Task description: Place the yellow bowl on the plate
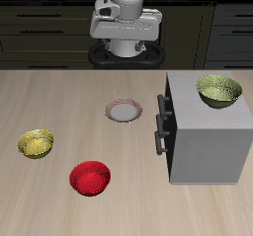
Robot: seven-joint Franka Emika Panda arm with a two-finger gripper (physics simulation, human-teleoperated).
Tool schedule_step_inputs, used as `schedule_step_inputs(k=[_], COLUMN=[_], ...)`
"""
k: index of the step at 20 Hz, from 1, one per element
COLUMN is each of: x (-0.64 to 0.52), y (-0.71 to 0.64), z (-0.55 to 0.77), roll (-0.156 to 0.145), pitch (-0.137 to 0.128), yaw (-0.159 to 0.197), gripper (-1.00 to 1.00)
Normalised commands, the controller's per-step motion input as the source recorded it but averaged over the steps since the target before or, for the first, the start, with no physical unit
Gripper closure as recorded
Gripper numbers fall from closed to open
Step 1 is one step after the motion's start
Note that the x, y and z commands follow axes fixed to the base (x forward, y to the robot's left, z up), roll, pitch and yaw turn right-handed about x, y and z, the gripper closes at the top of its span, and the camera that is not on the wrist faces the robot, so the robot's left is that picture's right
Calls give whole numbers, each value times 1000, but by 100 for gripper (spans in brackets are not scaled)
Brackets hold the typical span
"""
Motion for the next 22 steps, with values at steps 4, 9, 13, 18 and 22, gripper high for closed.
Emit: schedule_step_inputs(k=[4,9,13,18,22], x=[128,112,140,218,167], y=[-243,-259,-387,-245,-173], z=[141,246,256,118,20], roll=[-25,16,-28,7,-9], pitch=[-7,-11,-20,14,20], yaw=[11,2,-2,26,-12], gripper=[-100,-100,-100,-100,-100])
